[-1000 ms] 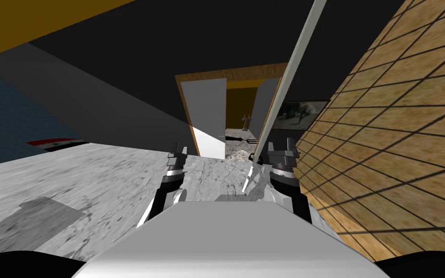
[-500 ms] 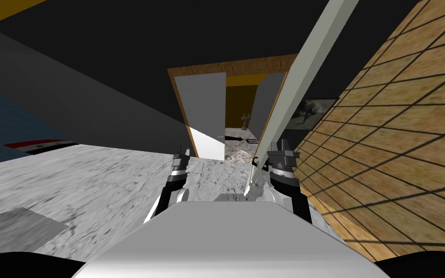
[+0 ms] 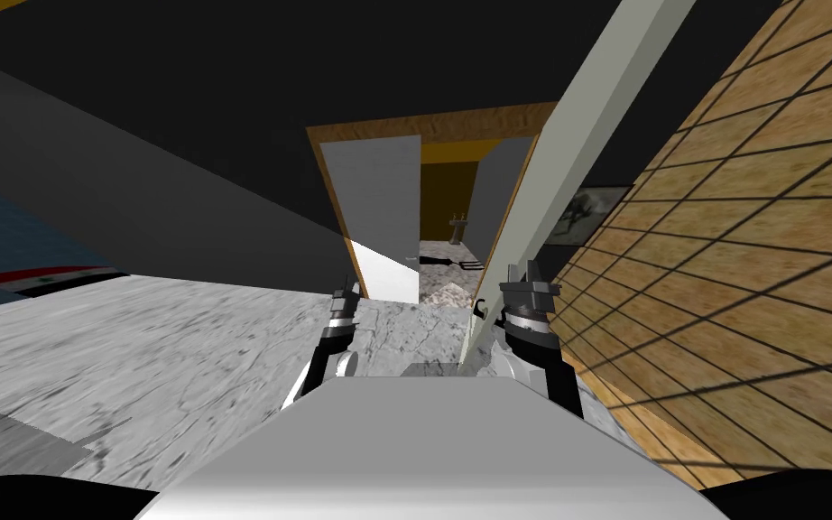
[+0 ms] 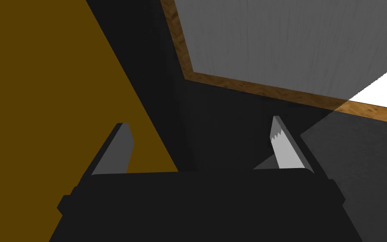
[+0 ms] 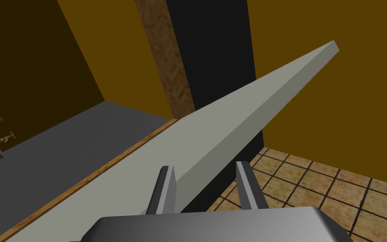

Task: Pull the door open

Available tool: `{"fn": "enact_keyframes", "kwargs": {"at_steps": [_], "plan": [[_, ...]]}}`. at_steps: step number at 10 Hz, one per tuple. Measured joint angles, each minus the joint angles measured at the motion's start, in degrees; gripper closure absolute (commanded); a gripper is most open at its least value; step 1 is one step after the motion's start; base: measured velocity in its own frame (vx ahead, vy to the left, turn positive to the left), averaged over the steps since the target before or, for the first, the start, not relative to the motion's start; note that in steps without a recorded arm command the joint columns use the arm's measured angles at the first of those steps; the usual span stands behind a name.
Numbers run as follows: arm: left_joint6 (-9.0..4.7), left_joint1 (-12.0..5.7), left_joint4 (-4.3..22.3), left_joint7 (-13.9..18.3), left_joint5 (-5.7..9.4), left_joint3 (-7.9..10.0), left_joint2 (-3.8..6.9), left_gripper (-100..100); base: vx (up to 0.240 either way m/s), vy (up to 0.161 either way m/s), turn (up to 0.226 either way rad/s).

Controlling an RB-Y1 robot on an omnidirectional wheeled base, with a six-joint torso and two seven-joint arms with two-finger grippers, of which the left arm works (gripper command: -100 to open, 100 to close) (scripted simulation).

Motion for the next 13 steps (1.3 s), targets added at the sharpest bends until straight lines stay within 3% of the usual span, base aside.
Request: {"fn": "enact_keyframes", "kwargs": {"at_steps": [5,13], "plan": [[-1.87,-2.01,6.5,-0.6,1.03,-0.39,0.68,-100,0.088,0.012,-0.036],[-4.17,-6.28,17.7,-2.1,2.64,-1.39,0.81,-100,0.100,0.015,-0.039]]}}
